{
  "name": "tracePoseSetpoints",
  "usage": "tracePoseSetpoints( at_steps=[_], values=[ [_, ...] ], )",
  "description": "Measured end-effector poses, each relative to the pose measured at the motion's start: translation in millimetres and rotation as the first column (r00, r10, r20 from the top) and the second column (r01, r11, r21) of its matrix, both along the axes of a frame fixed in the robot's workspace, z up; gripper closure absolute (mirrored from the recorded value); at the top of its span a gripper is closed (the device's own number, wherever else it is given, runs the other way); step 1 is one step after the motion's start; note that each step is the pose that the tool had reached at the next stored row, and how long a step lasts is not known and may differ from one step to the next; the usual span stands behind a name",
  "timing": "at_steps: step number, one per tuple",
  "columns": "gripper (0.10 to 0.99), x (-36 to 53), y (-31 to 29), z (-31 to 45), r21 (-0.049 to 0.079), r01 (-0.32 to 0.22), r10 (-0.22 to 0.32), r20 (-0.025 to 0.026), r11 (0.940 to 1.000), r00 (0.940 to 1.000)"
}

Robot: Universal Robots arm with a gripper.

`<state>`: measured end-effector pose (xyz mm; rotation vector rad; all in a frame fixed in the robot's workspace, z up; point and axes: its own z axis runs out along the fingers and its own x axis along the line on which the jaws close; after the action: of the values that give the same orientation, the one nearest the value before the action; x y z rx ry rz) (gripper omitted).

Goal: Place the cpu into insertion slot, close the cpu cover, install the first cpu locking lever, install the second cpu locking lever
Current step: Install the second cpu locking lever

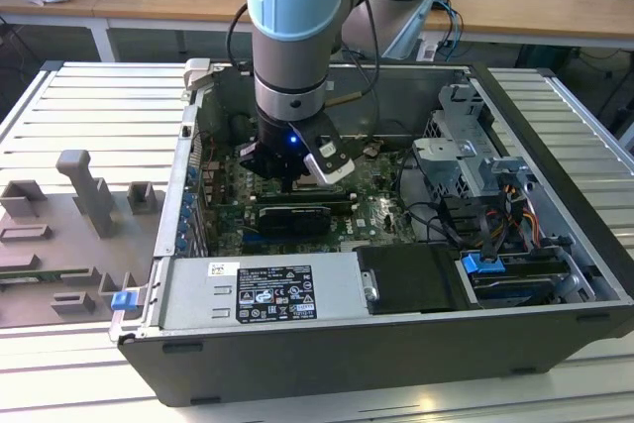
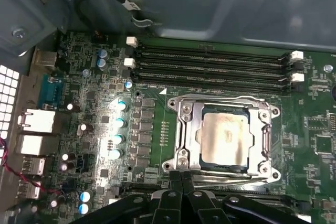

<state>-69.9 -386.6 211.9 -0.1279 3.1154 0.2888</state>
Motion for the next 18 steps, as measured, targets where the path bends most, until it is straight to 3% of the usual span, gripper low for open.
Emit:
tracePoseSetpoints(
  at_steps=[10, 12, 14, 16, 18],
  values=[
    [0.980, -1.4, -6.1, -6.4, 0.057, 0.000, 0.000, 0.0000, 0.9984, 1.0000],
    [0.980, -3.0, -9.8, -8.1, 0.079, 0.000, 0.000, 0.0001, 0.9969, 1.0000],
    [0.980, -3.1, -10.9, -9.9, 0.088, 0.000, 0.000, 0.0001, 0.9961, 1.0000],
    [0.980, -3.1, -11.7, -13.4, 0.107, 0.000, 0.000, 0.0001, 0.9942, 1.0000],
    [0.980, -3.6, -13.9, -15.9, 0.118, 0.000, 0.000, 0.0005, 0.9930, 1.0000]
  ],
)
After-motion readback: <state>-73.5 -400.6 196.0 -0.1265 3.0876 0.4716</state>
